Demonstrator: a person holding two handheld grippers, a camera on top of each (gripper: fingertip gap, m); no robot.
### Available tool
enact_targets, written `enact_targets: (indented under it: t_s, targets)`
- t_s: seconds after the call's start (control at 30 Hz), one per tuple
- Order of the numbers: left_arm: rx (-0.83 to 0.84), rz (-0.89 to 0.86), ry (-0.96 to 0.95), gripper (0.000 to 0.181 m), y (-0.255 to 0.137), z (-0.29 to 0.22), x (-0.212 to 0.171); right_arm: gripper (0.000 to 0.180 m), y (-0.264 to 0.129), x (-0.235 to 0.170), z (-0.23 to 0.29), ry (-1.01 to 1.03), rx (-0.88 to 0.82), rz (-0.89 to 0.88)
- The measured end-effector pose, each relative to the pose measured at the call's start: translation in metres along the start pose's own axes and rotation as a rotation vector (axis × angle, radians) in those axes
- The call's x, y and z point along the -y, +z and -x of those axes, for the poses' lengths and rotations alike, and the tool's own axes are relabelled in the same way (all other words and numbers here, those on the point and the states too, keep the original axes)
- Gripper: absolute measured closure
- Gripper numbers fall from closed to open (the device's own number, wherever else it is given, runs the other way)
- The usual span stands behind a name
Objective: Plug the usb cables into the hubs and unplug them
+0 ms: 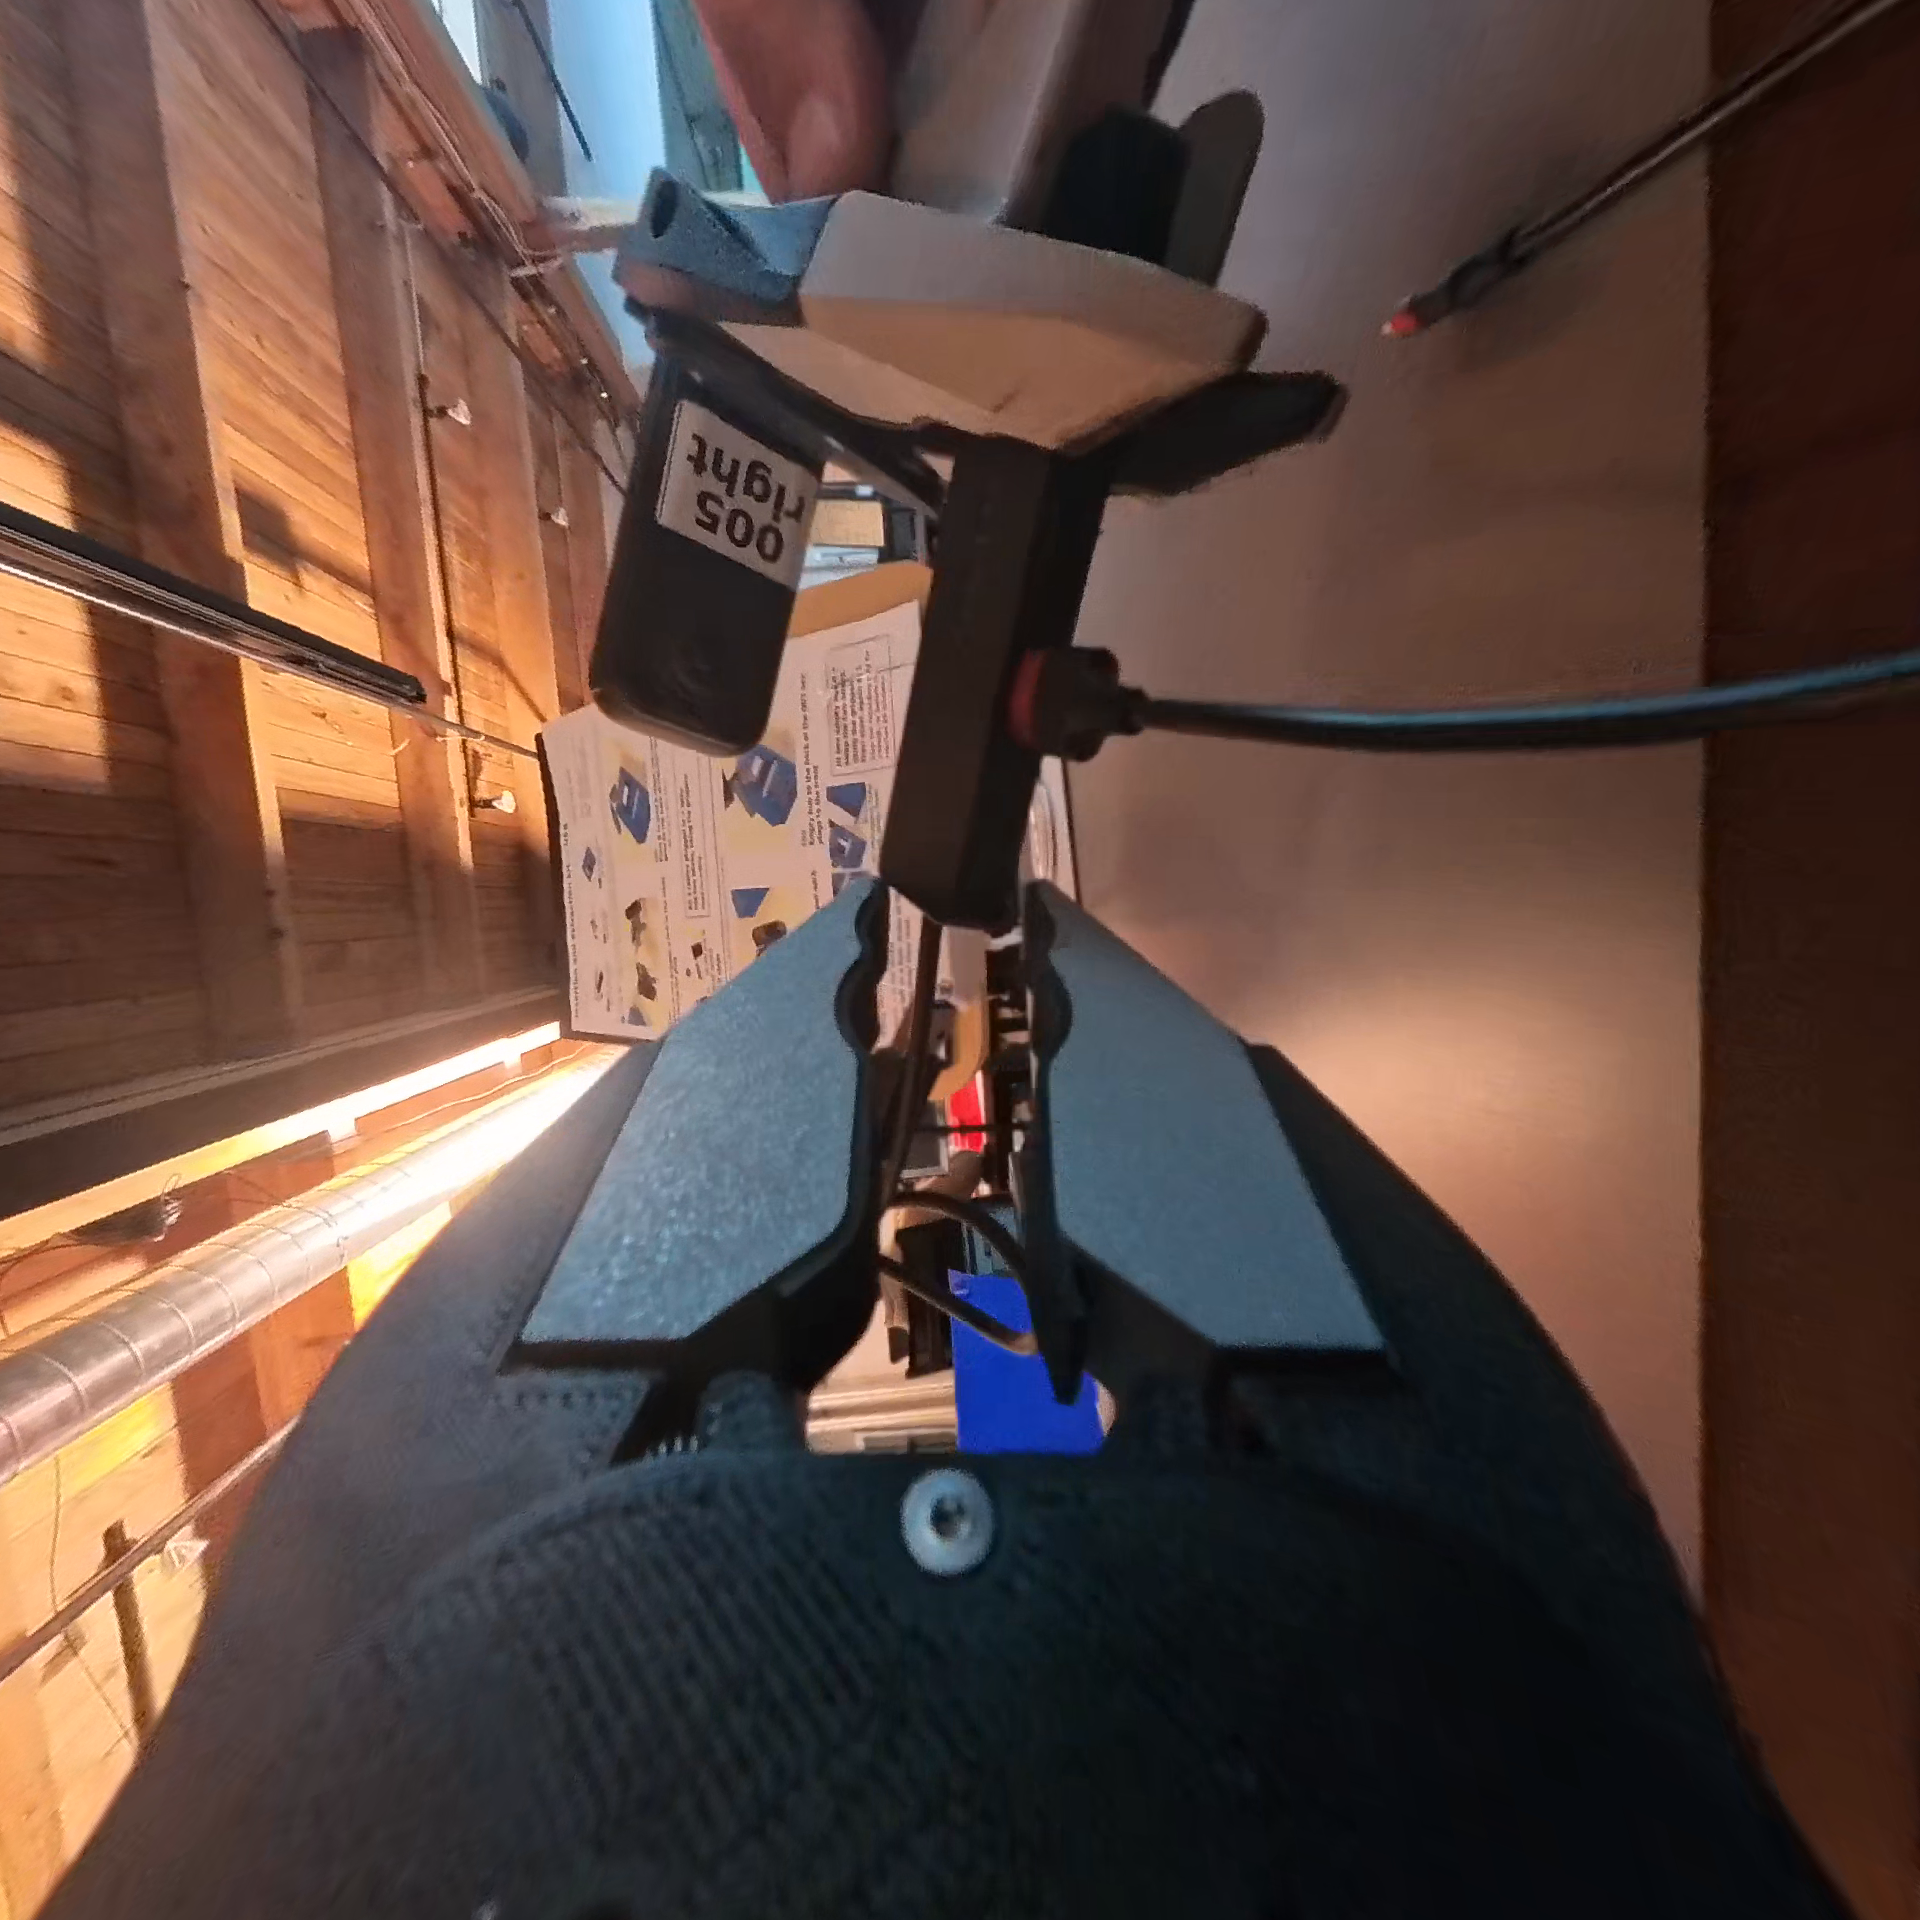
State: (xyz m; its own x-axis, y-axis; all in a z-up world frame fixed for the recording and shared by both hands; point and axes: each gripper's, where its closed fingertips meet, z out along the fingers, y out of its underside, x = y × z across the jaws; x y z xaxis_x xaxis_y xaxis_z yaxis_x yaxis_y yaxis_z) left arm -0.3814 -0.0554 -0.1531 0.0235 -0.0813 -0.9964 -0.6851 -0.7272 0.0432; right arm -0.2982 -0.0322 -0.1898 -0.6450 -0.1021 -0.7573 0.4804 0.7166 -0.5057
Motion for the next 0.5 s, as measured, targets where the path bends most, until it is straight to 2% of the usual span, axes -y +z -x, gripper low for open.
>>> enact_targets:
  t_s: [0.07, 0.17, 0.23, 0.33, 0.37, 0.4, 0.5]
  targets:
    - [-0.010, 0.004, -0.002, 0.152, -0.001, -0.003, 0.001, 0.171, 0.003, -0.001, 0.001, 0.002, 0.023, 0.016]
    - [0.004, -0.013, -0.010, 0.159, -0.007, 0.001, 0.008, 0.173, 0.007, -0.008, -0.006, 0.012, -0.011, 0.057]
    - [-0.004, -0.031, -0.021, 0.144, -0.010, 0.000, 0.013, 0.173, 0.007, -0.010, -0.004, 0.018, -0.013, 0.069]
    - [-0.010, -0.047, 0.046, 0.138, -0.011, -0.005, 0.019, 0.173, 0.012, -0.017, -0.001, -0.001, -0.017, 0.118]
    - [-0.014, -0.049, 0.073, 0.139, -0.010, -0.007, 0.021, 0.173, 0.015, -0.017, 0.001, -0.009, -0.015, 0.126]
    - [-0.043, -0.042, 0.105, 0.156, -0.009, -0.013, 0.020, 0.172, 0.016, -0.016, 0.001, -0.014, -0.019, 0.130]
    - [-0.103, 0.018, 0.069, 0.157, -0.004, -0.017, 0.012, 0.169, 0.012, -0.009, -0.005, -0.040, -0.087, 0.099]
